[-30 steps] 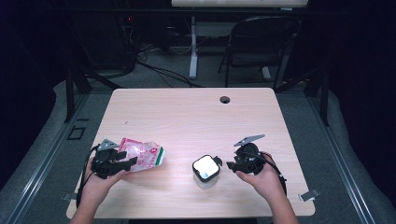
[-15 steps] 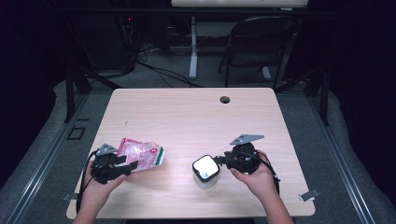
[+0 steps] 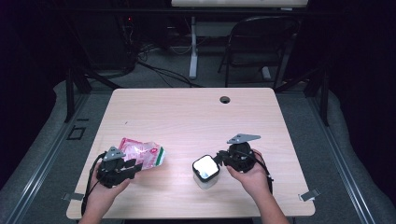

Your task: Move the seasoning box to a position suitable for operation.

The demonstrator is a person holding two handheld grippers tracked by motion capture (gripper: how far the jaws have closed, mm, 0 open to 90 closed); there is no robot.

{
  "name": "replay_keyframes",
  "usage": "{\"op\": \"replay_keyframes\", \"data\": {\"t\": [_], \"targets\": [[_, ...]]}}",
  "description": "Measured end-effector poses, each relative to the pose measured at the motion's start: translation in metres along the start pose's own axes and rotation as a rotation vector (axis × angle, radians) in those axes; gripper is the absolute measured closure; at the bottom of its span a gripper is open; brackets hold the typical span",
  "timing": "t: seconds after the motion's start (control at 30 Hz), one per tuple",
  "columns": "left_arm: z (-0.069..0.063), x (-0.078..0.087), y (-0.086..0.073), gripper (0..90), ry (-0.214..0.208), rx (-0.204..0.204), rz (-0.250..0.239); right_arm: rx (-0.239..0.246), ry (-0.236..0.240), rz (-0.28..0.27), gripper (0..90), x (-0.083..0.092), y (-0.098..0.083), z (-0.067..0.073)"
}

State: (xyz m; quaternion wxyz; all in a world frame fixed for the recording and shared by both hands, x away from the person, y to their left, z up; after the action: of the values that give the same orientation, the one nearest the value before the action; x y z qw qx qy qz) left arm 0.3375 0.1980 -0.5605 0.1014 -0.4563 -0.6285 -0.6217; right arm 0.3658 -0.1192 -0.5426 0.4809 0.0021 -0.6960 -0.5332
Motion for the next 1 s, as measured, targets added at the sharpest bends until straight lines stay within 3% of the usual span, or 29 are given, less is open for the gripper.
{"op": "replay_keyframes", "data": {"t": [0.13,0.27,0.4,0.57,0.83,1.0], "targets": [[-0.011,-0.001,0.002,70.4,-0.034,-0.009,0.003,-0.006,-0.001,0.020,87.3,-0.003,-0.003,-0.001],[-0.026,-0.007,0.005,78.7,-0.067,-0.051,0.031,-0.008,-0.010,0.045,89.4,-0.005,-0.007,-0.004],[-0.041,-0.016,0.006,83.6,-0.079,-0.093,0.062,-0.045,0.005,0.037,87.6,-0.004,-0.006,-0.005],[-0.059,-0.027,0.010,88.6,-0.122,-0.110,0.084,-0.056,0.019,0.020,88.0,-0.003,-0.005,-0.006],[-0.084,-0.038,0.017,90.0,-0.164,-0.156,0.098,-0.052,0.027,0.004,86.2,-0.003,-0.001,-0.001],[-0.099,-0.047,0.014,90.0,-0.186,-0.184,0.122,-0.046,0.032,0.030,87.7,-0.005,-0.003,0.002]]}}
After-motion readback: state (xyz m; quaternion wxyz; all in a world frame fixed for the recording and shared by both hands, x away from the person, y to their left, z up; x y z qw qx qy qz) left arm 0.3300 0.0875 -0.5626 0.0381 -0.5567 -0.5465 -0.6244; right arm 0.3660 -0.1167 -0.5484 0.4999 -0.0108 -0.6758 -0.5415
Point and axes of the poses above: each handheld gripper's, and its own axes: x roughly backward along the jaws, y roughly out of its top, z roughly to its left, the point moved 8 cm from there along -x, roughly forward along the jaws, and after that the axes turned 8 degrees about x, right-handed, at the moved point
